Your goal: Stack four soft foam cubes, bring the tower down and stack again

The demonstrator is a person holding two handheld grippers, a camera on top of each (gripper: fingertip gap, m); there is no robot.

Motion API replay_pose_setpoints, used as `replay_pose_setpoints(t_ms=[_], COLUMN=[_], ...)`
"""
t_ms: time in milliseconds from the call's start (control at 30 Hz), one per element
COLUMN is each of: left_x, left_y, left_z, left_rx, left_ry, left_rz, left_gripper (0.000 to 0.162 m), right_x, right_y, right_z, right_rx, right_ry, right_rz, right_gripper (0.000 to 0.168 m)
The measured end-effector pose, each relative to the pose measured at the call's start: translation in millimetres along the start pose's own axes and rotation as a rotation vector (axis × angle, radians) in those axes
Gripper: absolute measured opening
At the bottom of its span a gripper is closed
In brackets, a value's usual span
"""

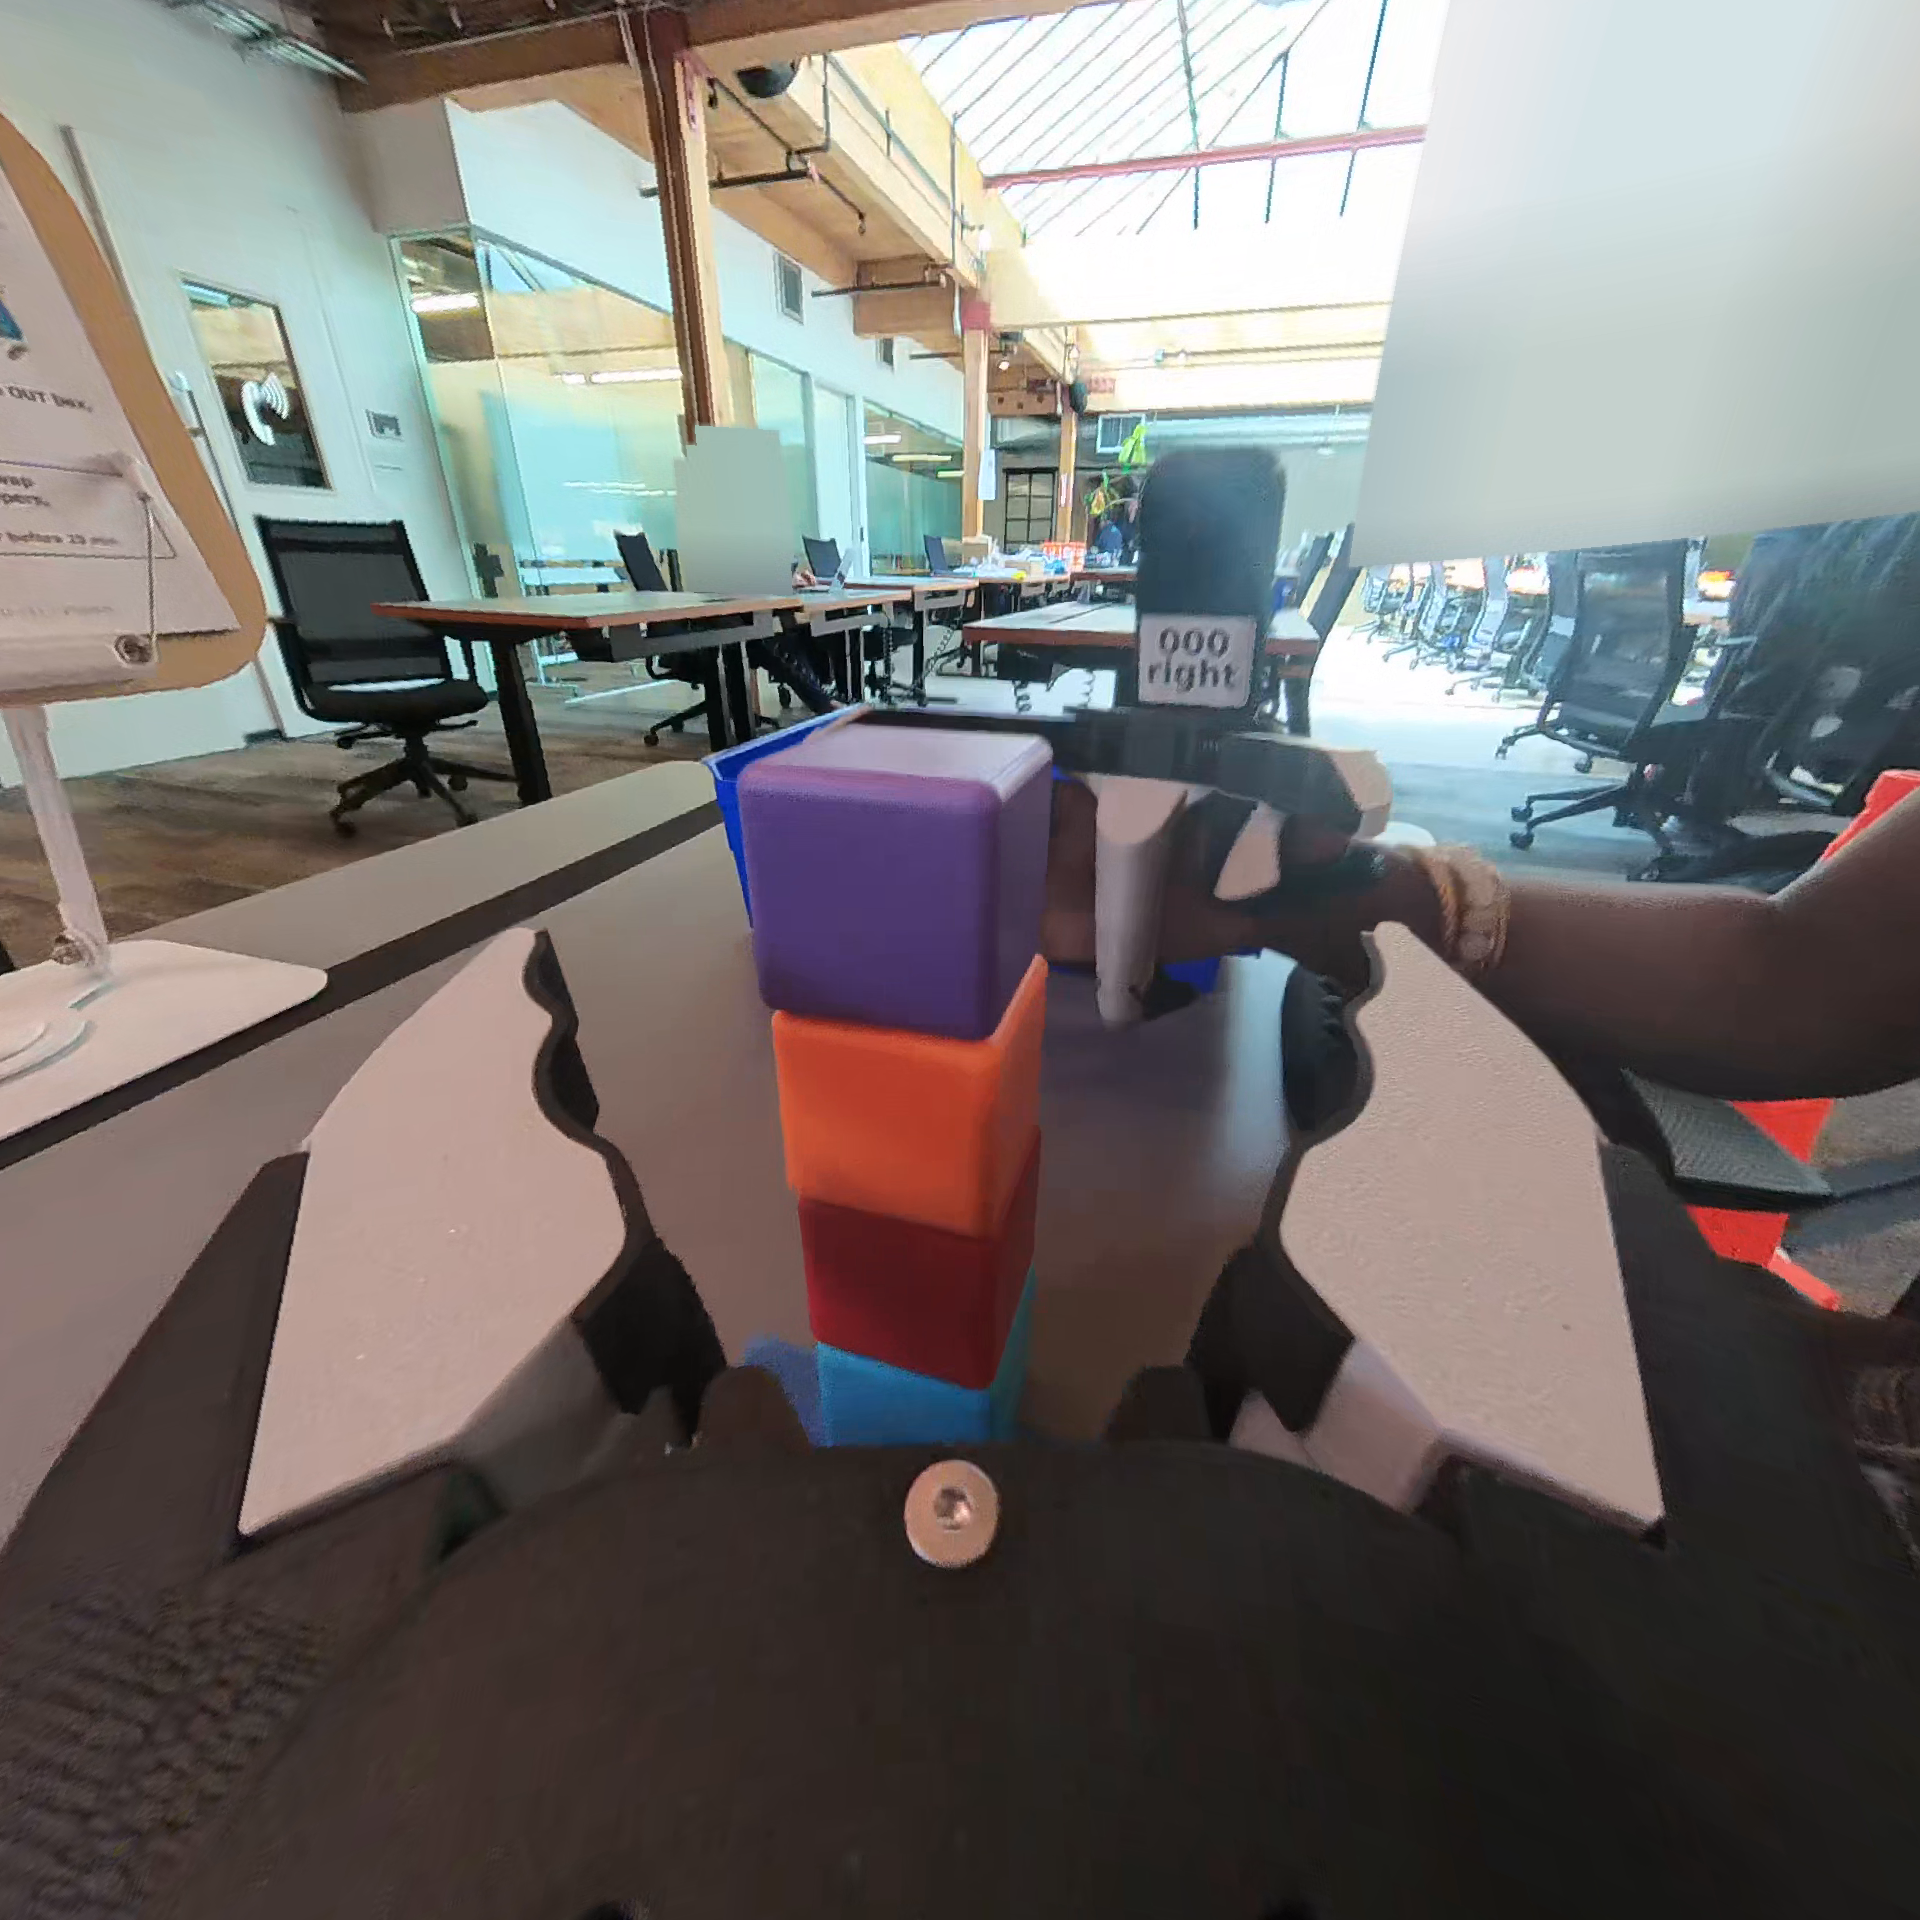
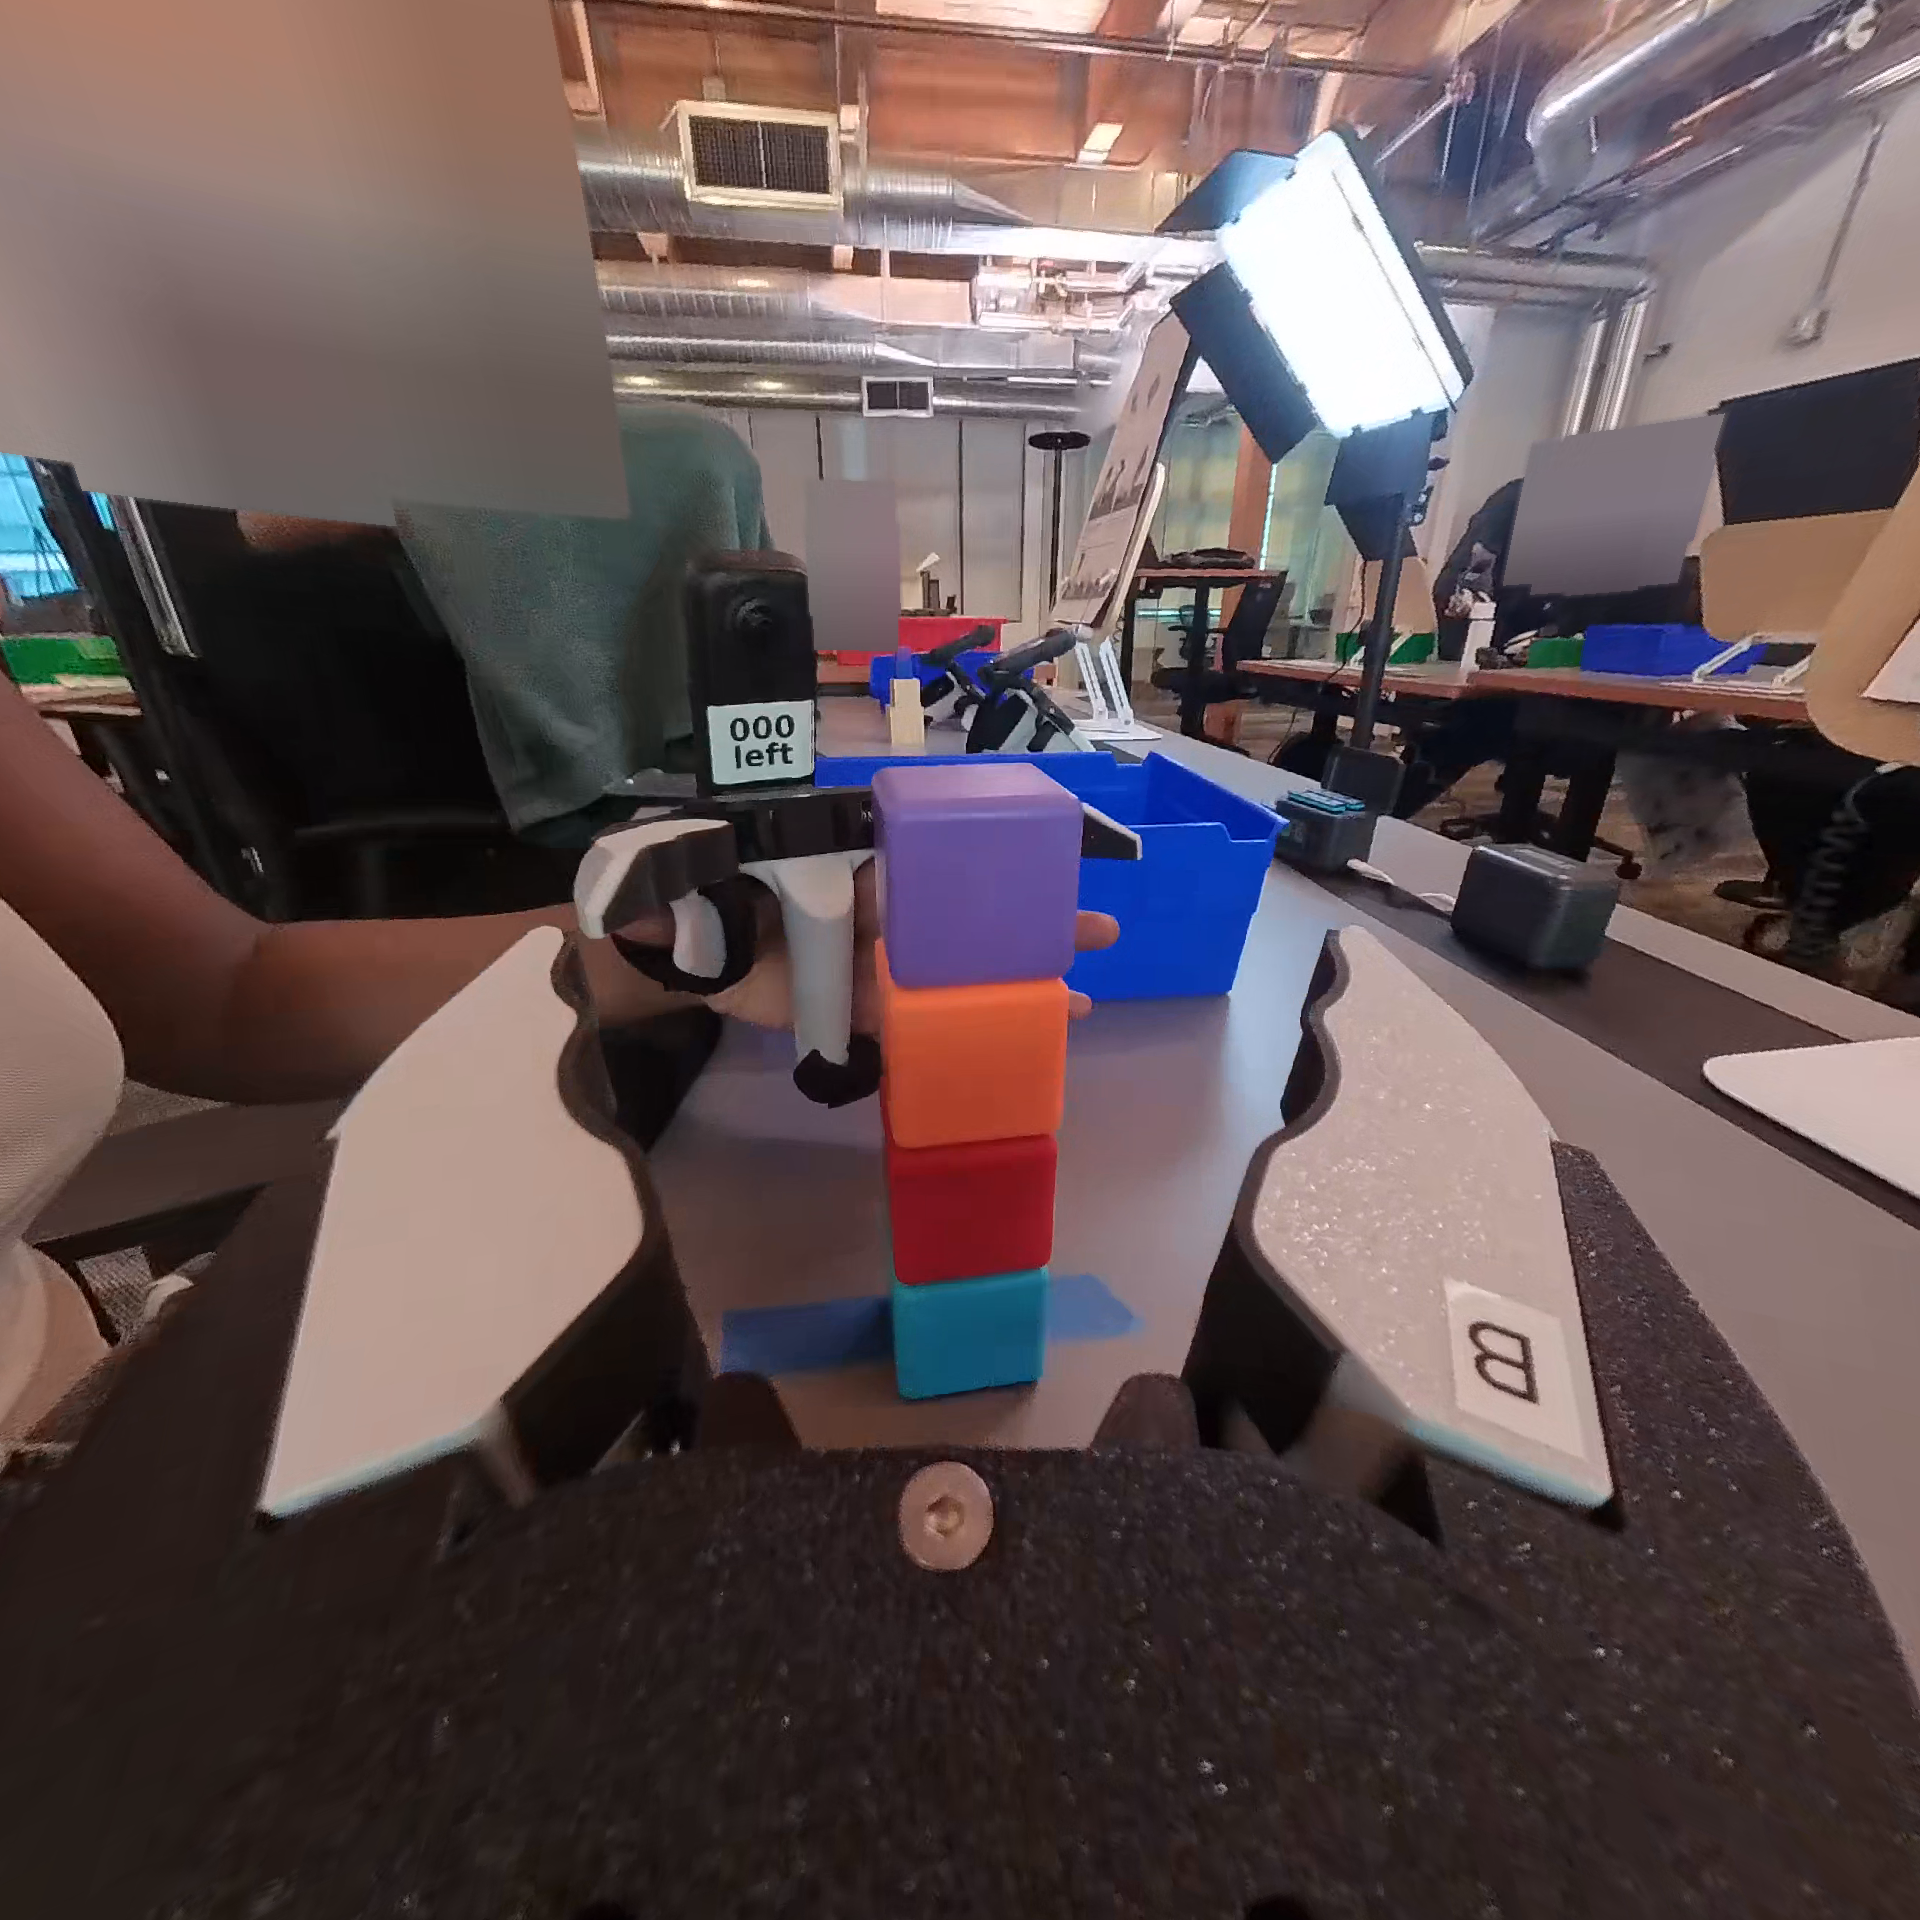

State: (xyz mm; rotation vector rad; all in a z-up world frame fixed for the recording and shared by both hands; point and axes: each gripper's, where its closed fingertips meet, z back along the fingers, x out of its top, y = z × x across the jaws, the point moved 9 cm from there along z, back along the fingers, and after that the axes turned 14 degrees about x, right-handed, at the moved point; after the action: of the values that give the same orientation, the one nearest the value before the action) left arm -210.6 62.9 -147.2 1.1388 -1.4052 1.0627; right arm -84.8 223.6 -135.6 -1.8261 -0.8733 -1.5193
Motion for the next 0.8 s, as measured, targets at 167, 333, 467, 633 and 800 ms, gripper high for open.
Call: replay_pose_setpoints(t_ms=[167, 333, 467, 633, 800], left_x=[-10, -17, -27, -26, -26], left_y=[3, 7, 7, 7, 8], left_z=[-10, -19, -21, -20, -19], left_rx=[0.035, -0.021, -0.033, -0.033, -0.043], left_ry=[0.000, 0.037, 0.098, 0.097, 0.112], left_rz=[-0.005, 0.017, -0.051, -0.072, -0.068], left_gripper=[0.117, 0.094, 0.056, 0.053, 0.052], right_x=[28, 73, 90, 75, 63], right_y=[-7, -17, -26, -33, -31], right_z=[-16, -46, -77, -102, -108], right_rx=[0.035, 0.085, 0.081, 0.127, 0.176], right_ry=[0.250, 0.664, 0.999, 1.286, 1.306], right_rz=[-0.077, -0.095, -0.069, -0.084, -0.088], right_gripper=[0.113, 0.099, 0.081, 0.067, 0.048])
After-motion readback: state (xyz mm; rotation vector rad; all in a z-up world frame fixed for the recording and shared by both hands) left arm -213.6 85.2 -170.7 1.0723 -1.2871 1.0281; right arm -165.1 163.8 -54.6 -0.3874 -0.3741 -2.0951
